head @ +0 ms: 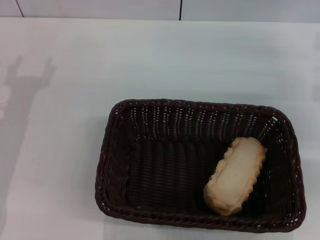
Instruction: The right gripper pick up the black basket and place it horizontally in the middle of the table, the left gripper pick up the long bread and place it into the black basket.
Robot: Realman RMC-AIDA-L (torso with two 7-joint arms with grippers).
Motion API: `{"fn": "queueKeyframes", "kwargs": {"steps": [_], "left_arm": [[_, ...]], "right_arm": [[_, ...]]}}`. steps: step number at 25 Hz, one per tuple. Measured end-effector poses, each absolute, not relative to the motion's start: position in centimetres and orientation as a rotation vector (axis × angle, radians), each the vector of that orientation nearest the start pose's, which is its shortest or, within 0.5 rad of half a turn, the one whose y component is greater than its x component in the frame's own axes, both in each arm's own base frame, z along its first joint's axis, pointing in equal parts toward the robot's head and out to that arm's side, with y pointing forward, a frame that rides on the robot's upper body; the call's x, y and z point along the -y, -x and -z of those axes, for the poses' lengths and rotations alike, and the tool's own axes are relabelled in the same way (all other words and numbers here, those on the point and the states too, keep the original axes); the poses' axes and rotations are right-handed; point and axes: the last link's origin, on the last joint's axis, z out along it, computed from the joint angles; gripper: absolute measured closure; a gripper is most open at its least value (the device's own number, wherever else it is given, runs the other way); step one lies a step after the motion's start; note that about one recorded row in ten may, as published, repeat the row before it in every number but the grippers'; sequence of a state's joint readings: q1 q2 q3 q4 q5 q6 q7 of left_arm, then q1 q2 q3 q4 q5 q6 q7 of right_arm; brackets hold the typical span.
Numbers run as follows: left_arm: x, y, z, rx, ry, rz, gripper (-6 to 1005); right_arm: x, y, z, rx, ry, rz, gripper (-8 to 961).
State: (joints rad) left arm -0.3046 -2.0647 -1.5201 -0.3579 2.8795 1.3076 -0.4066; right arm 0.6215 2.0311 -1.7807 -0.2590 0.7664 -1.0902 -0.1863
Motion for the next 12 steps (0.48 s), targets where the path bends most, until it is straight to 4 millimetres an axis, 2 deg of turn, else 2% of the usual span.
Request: {"fn": "queueKeyframes", "kwargs": {"steps": [4, 12], "left_arm": [[-32.31, 31.91, -5.27, 0.495, 1.354, 1.048, 162], [-32.18, 31.89, -5.38, 0.479, 1.354, 1.049, 162]], "right_arm": [[-42.21, -27.47, -6.40, -0.296, 1.292, -0.626, 595], [-42.59, -27.34, -5.75, -0.310, 1.312, -0.609, 595]]}}
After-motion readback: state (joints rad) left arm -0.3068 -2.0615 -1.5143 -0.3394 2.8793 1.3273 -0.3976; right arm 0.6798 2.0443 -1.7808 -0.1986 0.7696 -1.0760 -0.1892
